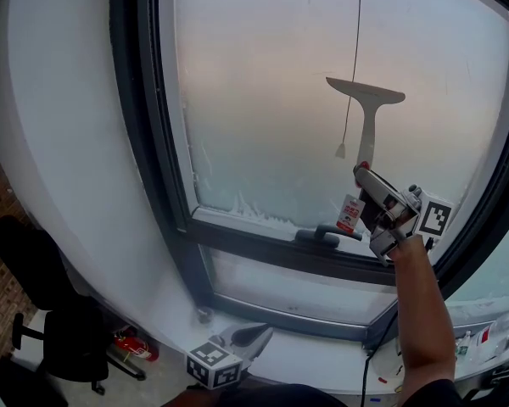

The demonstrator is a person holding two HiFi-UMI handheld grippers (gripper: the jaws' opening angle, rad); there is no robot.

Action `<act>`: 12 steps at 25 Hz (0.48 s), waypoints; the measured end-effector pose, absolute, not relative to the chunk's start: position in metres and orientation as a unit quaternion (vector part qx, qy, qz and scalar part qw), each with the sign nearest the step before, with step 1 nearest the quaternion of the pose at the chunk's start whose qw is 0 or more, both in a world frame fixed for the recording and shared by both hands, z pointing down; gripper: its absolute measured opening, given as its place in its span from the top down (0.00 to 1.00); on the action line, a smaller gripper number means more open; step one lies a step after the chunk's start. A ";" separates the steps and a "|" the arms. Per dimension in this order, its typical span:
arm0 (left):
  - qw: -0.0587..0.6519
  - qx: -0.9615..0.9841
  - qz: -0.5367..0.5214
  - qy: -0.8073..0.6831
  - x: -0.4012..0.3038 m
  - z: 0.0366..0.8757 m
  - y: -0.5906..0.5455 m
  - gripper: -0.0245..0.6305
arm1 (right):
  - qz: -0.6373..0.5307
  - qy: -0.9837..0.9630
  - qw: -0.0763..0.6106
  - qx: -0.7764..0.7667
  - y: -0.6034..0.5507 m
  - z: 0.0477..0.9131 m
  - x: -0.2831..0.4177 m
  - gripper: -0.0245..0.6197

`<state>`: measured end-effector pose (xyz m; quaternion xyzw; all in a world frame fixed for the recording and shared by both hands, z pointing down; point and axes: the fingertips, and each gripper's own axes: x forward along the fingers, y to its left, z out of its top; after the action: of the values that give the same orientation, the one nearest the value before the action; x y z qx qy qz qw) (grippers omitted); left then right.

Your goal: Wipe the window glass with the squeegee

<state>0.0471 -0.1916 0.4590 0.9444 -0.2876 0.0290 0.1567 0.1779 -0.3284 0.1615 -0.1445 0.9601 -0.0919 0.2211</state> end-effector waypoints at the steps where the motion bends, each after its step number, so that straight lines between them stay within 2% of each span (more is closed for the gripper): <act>1: 0.156 0.945 0.030 -0.287 0.048 0.459 -0.191 0.96 | -0.092 0.960 0.220 -0.145 -0.327 0.164 0.178 0.83; 12: 0.165 0.945 0.047 -0.278 0.047 0.468 -0.181 0.96 | -0.124 0.953 0.223 -0.162 -0.326 0.202 0.181 0.83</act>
<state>0.0467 -0.1811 0.4684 0.9451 -0.2781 0.0468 0.1652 0.1805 -0.3257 0.2018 -0.1620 0.9532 -0.1243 0.2228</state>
